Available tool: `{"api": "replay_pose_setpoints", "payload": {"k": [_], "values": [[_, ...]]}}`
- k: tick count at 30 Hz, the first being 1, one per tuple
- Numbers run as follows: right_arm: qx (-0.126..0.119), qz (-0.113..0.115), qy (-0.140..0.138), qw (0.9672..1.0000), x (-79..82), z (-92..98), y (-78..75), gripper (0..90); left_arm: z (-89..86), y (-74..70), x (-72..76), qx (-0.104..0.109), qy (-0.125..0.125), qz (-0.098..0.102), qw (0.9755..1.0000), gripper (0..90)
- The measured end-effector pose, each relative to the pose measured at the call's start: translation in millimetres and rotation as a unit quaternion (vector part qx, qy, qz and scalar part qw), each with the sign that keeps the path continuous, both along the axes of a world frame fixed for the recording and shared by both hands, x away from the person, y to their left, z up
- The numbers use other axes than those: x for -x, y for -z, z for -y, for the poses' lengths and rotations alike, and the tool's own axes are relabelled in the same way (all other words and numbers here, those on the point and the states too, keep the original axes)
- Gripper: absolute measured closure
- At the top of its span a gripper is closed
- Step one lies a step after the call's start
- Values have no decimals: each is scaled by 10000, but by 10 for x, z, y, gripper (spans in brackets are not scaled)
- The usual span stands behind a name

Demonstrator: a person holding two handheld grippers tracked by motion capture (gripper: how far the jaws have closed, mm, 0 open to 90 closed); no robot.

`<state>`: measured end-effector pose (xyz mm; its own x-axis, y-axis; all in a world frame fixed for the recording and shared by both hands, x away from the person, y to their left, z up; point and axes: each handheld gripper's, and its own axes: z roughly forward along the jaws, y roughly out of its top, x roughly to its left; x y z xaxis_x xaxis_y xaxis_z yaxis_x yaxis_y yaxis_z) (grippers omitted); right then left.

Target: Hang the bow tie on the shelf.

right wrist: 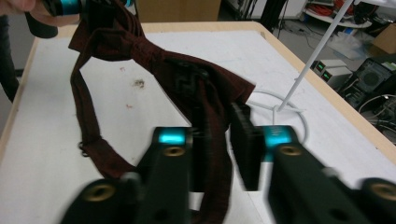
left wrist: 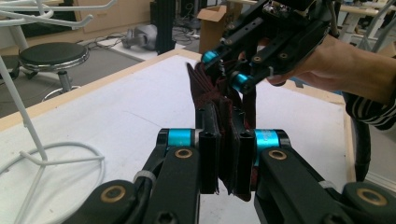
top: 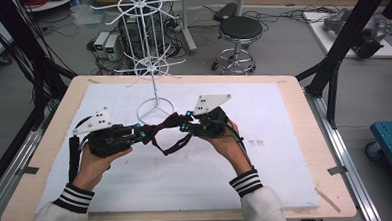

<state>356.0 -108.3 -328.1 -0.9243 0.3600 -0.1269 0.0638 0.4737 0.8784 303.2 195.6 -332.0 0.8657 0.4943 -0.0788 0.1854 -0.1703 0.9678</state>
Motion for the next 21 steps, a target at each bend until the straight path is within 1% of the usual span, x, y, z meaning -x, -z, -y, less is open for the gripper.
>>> {"api": "replay_pose_setpoints", "payload": {"k": [1,2,3,4,5,6,7,8,11,14,16,17,18,21], "values": [[-131,8,130,9998,0,0,9,431,-5,-3,-1,-10,-4,14,10000,847],[-220,-50,166,9996,-1,0,15,355,-5,-5,-1,7,-11,32,10000,847],[-275,-86,149,9995,-3,8,18,257,-6,-9,1,-1,-17,48,10000,848],[-347,-69,287,9990,9,9,18,80,-4,-10,2,-13,-32,74,10000,848],[-450,-98,354,9983,10,8,25,11,-4,-9,0,-20,-17,80,10000,847],[-569,-185,306,9977,5,21,23,6,-4,-9,-1,-25,-5,75,10000,847],[-636,-212,320,9972,10,33,19,6,-3,-8,-1,-36,-24,85,10000,847],[-738,-146,320,9967,13,53,12,5,-2,-8,-2,-25,-20,79,10000,847],[-867,-158,341,9955,24,106,-2,6,-5,-10,-5,3,-49,96,9999,847],[-915,-170,388,9949,49,165,-2,6,-19,-25,-6,28,-77,163,9998,847],[-972,-134,454,9941,69,221,6,6,-31,-37,-3,98,-124,191,9997,847],[-974,-125,485,9940,78,246,7,6,-44,-49,-8,99,-132,235,9996,847],[-1026,-90,563,9931,97,296,14,6,-49,-54,-9,92,-158,248,9995,847],[-1124,-15,642,9916,147,394,22,6,-66,-77,-15,131,-227,321,9991,847]]}}
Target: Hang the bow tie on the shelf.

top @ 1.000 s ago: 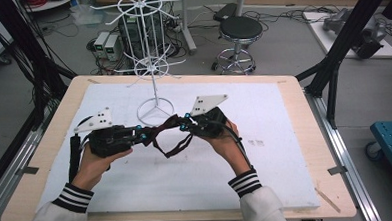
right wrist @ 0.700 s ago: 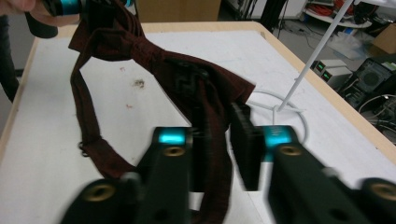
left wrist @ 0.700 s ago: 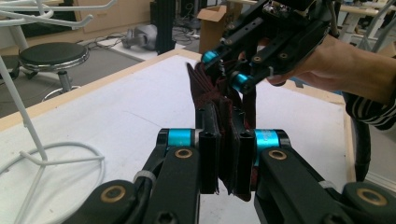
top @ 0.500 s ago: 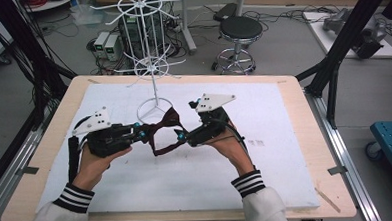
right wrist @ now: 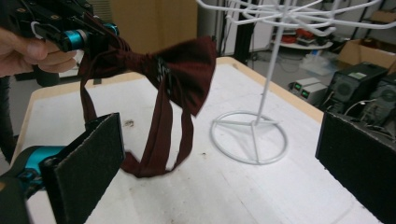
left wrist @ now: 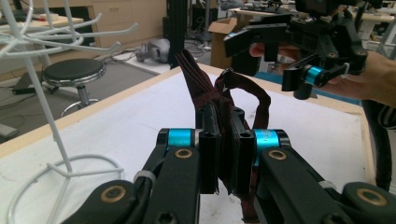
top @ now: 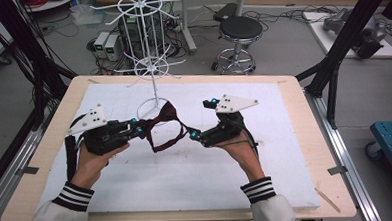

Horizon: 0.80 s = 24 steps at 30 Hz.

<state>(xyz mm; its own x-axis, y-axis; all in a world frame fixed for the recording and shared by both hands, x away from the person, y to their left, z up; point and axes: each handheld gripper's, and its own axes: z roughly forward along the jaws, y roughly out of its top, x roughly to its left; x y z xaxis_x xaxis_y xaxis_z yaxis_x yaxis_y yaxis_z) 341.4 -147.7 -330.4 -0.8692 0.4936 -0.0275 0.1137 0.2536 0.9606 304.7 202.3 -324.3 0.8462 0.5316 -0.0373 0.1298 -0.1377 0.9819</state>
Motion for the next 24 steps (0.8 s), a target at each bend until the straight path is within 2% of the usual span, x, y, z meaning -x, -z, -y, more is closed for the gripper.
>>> {"api": "replay_pose_setpoints", "payload": {"k": [8,12,14,15,24], "values": [[-121,128,276,9995,149,247,60,6,-19,-125,-51,124,-115,169,9997,847],[-120,96,405,9991,233,379,122,6,-15,-188,-86,140,-187,263,9994,846],[-198,187,450,9986,261,434,143,6,-10,-213,-103,150,-211,294,9992,846],[-279,146,459,9985,280,470,158,6,-7,-224,-111,143,-232,310,9991,847],[-360,258,699,9966,394,666,250,6,27,-303,-179,135,-405,513,9978,846]]}}
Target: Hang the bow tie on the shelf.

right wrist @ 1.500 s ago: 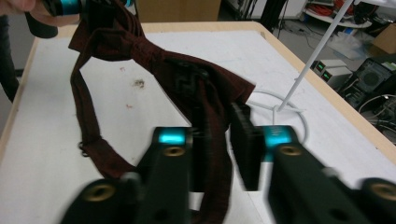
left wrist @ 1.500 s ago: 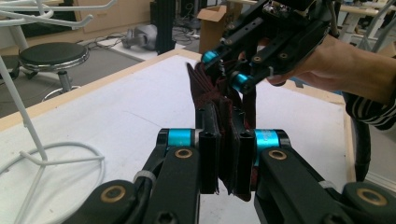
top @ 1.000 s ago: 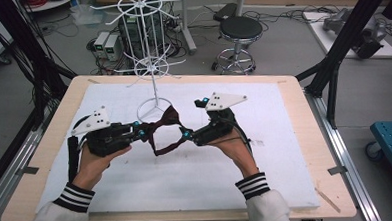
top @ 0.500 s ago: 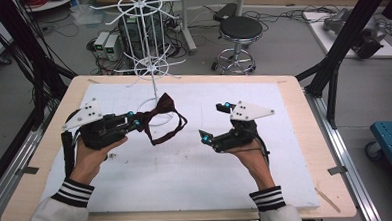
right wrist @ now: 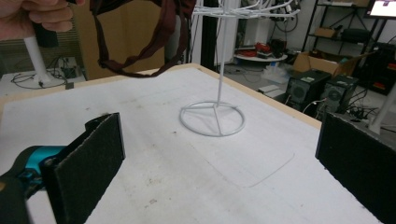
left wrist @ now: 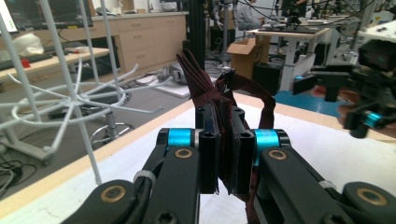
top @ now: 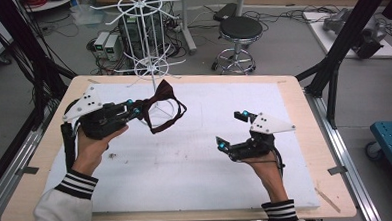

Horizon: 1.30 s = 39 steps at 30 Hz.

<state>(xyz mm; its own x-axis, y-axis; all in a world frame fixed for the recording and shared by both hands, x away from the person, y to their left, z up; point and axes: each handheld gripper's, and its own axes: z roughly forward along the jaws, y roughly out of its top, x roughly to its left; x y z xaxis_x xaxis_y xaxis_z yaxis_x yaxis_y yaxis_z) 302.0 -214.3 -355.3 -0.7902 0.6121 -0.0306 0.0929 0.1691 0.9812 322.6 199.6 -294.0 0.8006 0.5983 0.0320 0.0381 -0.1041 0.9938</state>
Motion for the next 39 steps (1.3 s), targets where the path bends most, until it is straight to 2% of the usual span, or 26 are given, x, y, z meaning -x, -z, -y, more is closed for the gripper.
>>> {"api": "replay_pose_setpoints", "payload": {"k": [4,12,17,25,39], "values": [[-50,6,125,9999,58,89,56,6,3,-9,-34,54,-109,85,9999,846],[-56,92,312,9995,156,234,191,6,-18,24,-144,68,-287,125,9995,846],[-86,90,428,9990,204,306,277,6,4,33,-216,-79,-354,178,9992,846],[-227,156,616,9977,279,406,400,6,51,26,-305,-158,-451,239,9986,845],[-446,139,931,9946,363,545,634,6,-15,25,-284,-163,-787,412,9959,844]]}}
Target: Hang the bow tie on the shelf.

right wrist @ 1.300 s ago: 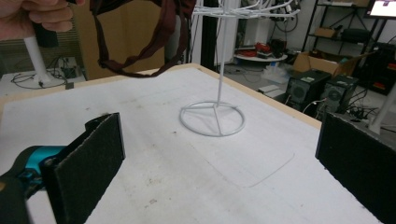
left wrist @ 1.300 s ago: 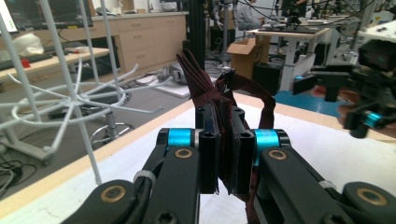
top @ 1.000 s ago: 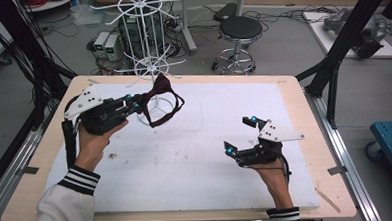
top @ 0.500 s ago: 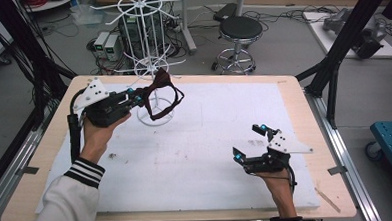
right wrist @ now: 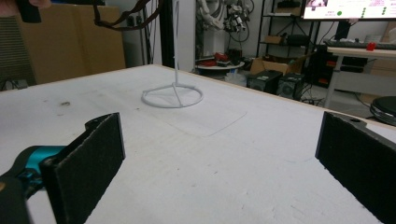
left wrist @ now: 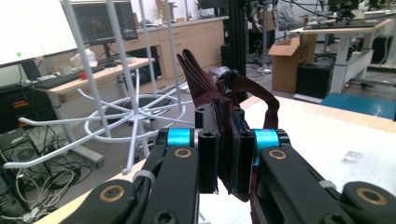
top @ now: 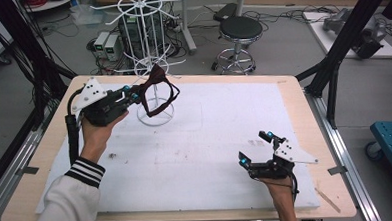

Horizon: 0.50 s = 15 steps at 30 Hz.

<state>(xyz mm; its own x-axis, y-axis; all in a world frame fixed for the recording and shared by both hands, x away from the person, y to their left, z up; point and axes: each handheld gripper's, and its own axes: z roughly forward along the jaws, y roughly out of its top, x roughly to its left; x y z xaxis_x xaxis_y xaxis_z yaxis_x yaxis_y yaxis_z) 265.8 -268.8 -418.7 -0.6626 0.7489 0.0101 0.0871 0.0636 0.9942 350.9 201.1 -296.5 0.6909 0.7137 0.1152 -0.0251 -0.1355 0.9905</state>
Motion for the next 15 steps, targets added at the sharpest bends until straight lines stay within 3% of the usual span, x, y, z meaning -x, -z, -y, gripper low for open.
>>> {"api": "replay_pose_setpoints", "payload": {"k": [15], "values": [[-120,164,212,9996,21,66,100,6,-97,54,41,33,-308,161,9994,843]]}}
